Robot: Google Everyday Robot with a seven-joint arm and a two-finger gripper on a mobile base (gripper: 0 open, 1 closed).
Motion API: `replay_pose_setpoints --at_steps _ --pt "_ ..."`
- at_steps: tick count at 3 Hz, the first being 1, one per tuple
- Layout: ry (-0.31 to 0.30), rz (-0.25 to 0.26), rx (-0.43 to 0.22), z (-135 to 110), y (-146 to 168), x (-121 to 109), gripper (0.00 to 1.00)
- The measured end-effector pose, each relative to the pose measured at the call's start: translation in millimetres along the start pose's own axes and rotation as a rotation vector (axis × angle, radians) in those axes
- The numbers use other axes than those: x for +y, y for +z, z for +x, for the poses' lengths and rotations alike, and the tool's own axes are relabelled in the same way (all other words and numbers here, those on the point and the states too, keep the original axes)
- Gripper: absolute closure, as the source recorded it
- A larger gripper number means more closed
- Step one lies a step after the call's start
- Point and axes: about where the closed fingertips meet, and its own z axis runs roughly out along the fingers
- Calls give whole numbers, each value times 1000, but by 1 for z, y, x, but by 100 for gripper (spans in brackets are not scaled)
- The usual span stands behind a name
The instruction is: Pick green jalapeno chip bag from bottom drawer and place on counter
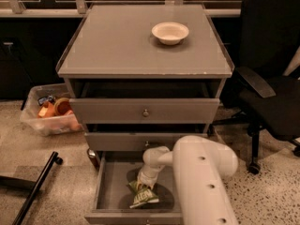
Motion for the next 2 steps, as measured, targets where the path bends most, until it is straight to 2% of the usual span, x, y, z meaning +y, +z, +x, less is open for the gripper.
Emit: replay_pose_setpoints --at_steps 1,2 --pt "9 51 25 -27 -48 -2 100" --pt "34 61 44 -54 -108 4 100"
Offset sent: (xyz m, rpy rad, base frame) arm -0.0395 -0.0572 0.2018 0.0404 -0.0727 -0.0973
